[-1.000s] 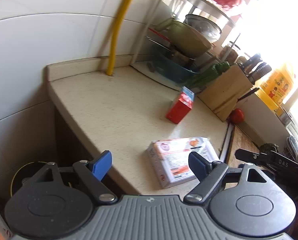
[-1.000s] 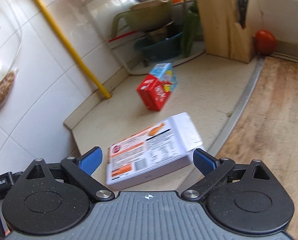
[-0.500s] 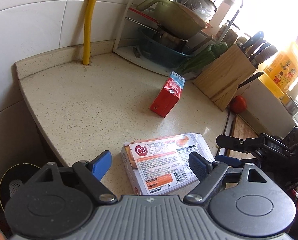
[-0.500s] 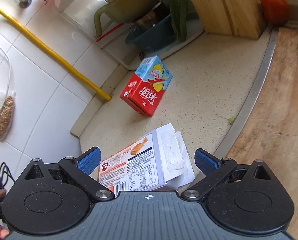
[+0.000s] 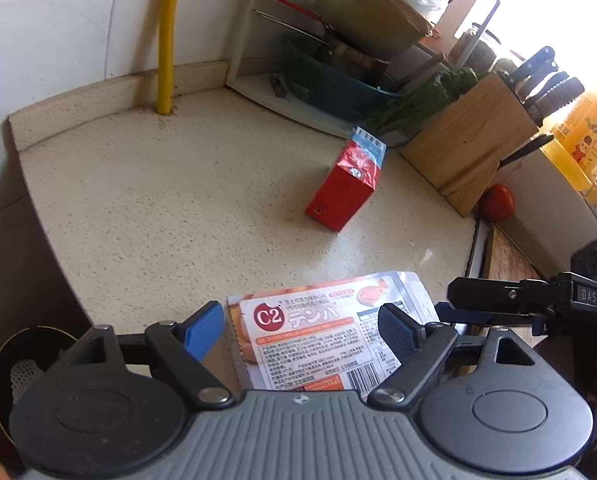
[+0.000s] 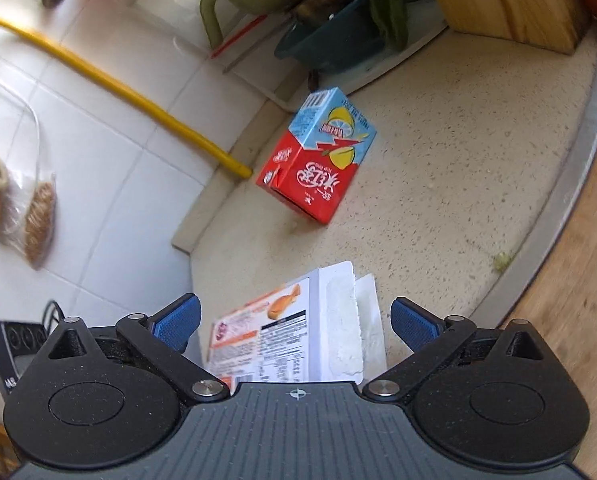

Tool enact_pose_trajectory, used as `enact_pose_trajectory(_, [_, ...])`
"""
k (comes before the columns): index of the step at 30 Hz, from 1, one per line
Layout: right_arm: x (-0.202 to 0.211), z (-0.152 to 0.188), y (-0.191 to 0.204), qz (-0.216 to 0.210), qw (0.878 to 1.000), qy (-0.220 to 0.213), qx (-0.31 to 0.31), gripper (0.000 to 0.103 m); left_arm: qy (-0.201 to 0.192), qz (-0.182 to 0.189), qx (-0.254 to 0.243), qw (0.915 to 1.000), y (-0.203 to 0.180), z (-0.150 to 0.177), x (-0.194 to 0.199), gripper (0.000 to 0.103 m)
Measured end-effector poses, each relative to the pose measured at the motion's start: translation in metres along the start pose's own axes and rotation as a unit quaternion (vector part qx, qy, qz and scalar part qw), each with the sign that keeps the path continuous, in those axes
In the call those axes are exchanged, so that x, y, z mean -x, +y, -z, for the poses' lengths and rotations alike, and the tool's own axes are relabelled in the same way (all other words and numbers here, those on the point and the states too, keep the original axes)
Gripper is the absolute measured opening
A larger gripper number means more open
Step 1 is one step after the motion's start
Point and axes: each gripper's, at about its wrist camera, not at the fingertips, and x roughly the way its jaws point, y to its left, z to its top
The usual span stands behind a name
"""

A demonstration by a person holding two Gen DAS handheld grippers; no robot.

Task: Collect trash
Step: 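Move both grippers to the white-and-orange snack box and grasp it with the right gripper, then grasp the red juice carton with the left gripper while the right gripper holds the snack box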

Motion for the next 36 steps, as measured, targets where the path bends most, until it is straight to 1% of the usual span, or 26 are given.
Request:
enact_pose_trajectory(4, [-0.014,-0.005,0.007,-0.011,0.998,0.056,0.026,0.103,0.016,0.0,0.0,0.9999,0.001,0.005,-0.008,0.083])
enact_pose_trajectory(5, [-0.016,-0.006,0.006,-0.021,0.997,0.066,0.02,0.103,0.015,-0.004,0.0,0.9999,0.002,0.006,-0.009,0.084])
enact_pose_trajectory(7, [-0.018,-0.006,0.001,-0.059,0.994,0.086,-0.011,0.103,0.012,-0.007,0.001,0.9999,0.006,0.006,-0.009,0.085])
enact_pose_trajectory(10, [-0.012,-0.002,-0.001,-0.124,0.988,0.086,-0.036,0.103,0.018,-0.003,0.011,0.9998,0.01,0.007,-0.011,0.086])
enact_pose_trajectory(11, [-0.01,-0.001,-0.001,-0.146,0.985,0.083,-0.041,0.103,0.02,-0.002,0.012,0.9997,0.011,0.007,-0.012,0.088])
enact_pose_trajectory(14, [-0.005,0.003,-0.002,-0.22,0.97,0.067,-0.078,0.103,0.014,0.006,0.027,0.9995,0.013,0.005,-0.009,0.09])
enact_pose_trajectory(15, [-0.003,0.004,0.0,-0.229,0.968,0.061,-0.083,0.103,0.016,0.007,0.026,0.9995,0.013,0.004,-0.009,0.09])
enact_pose_trajectory(16, [-0.001,0.004,0.002,-0.23,0.968,0.055,-0.08,0.103,0.017,0.003,0.021,0.9996,0.012,0.004,-0.009,0.09])
enact_pose_trajectory(18, [-0.006,0.006,0.005,-0.236,0.966,0.057,-0.083,0.103,0.019,-0.011,0.01,0.9997,0.009,0.005,-0.009,0.091])
enact_pose_trajectory(20, [-0.013,0.01,0.01,-0.226,0.969,0.065,-0.079,0.103,0.021,-0.016,0.005,0.9996,0.009,0.007,-0.009,0.091])
enact_pose_trajectory(22, [-0.018,0.013,0.014,-0.215,0.971,0.066,-0.079,0.103,0.022,-0.012,0.006,0.9997,0.011,0.008,-0.009,0.092])
enact_pose_trajectory(25, [-0.025,0.017,0.017,-0.213,0.97,0.068,-0.092,0.101,0.02,-0.005,0.007,0.9998,0.013,0.007,-0.007,0.092])
enact_pose_trajectory(28, [-0.021,0.018,0.019,-0.211,0.971,0.057,-0.099,0.098,0.021,-0.003,0.003,0.9998,0.012,0.004,-0.007,0.093])
enact_pose_trajectory(30, [-0.017,0.02,0.016,-0.196,0.973,0.053,-0.108,0.089,0.02,-0.005,-0.003,0.9998,0.011,0.002,-0.008,0.095])
enact_pose_trajectory(32, [-0.017,0.026,0.011,-0.19,0.972,0.047,-0.127,0.075,0.023,-0.009,-0.019,0.9995,0.009,0.0,-0.012,0.096])
enact_pose_trajectory(34, [-0.02,0.033,0.006,-0.184,0.971,0.043,-0.148,0.067,0.023,-0.013,-0.034,0.9991,0.007,-0.001,-0.013,0.097])
enact_pose_trajectory(36, [-0.023,0.038,0.002,-0.183,0.968,0.035,-0.168,0.064,0.021,-0.002,-0.033,0.9992,0.01,-0.005,-0.013,0.098])
